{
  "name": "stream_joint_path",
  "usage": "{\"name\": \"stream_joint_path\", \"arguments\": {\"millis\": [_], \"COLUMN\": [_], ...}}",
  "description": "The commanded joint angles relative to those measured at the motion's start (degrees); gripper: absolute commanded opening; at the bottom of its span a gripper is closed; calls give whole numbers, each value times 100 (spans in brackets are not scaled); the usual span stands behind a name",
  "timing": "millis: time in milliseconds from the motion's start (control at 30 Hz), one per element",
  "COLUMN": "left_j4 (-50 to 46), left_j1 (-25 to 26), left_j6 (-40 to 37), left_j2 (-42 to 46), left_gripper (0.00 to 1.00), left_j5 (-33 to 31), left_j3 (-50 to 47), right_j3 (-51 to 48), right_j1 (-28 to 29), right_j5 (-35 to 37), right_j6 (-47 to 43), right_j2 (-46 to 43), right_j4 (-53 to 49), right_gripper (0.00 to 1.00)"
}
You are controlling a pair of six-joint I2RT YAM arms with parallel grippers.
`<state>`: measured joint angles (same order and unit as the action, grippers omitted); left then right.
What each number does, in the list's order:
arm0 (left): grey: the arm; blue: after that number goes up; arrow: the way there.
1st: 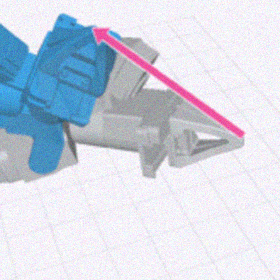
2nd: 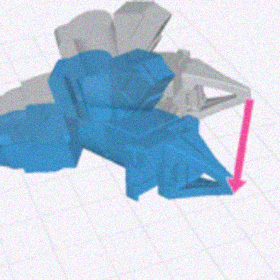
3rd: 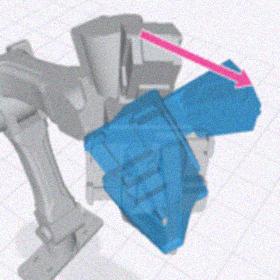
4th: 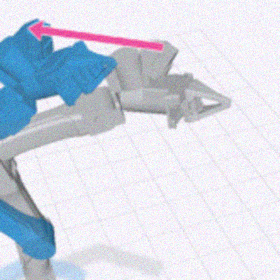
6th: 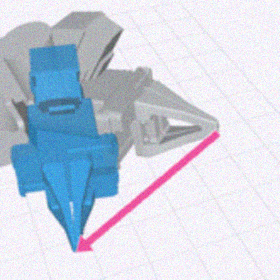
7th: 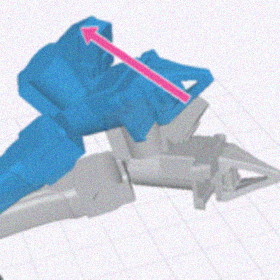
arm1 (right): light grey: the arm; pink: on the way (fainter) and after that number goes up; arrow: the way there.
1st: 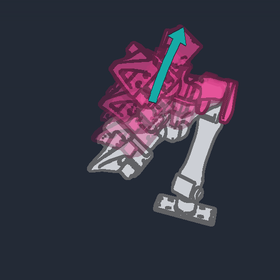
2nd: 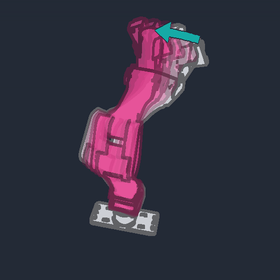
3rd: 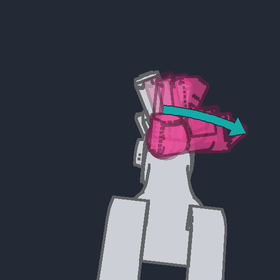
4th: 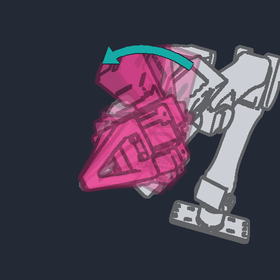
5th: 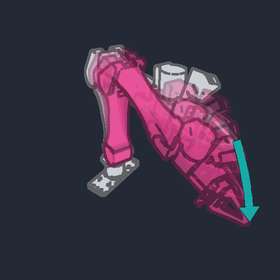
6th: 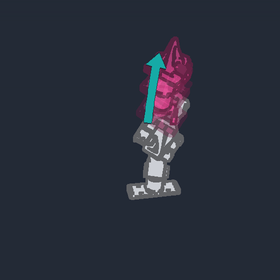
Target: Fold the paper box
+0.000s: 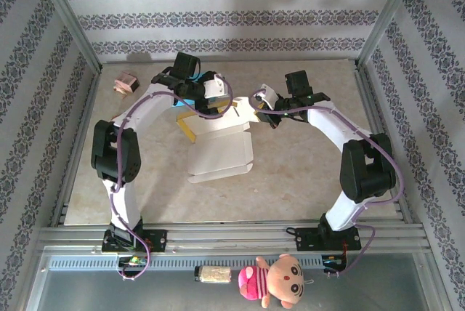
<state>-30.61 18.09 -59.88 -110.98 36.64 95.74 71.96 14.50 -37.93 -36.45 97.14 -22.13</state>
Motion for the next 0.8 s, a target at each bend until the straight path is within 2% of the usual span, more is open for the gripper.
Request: {"name": "stream_joint_path", "arguments": {"millis": [0,67,200,300,600,767], "left_j4": [-589,-661,-456,174,555,673], "left_j1": [-85,-86,-80,-81,-86,-81], "left_j6": [-104,-22,323,624,1226,1943], "left_j2": [-90,-85,6,151,232,250], "left_gripper": [100,99,72,57,45,29], "left_j5": [303,351,460,476,394,382], "left_j3": [234,155,-232,-758,-1111,-1050], "right_j3": [203,221,200,173,209,112], "right_j1": [51,74,81,86,131,255], "right_j5": [-50,41,180,181,489,978], "right_j6": [-341,-344,-346,-354,-283,184], "right_j2": [121,153,175,181,235,201], "right_j4": [-221,-212,-123,-80,36,417], "right_gripper": [6,6,6,6,6,7]}}
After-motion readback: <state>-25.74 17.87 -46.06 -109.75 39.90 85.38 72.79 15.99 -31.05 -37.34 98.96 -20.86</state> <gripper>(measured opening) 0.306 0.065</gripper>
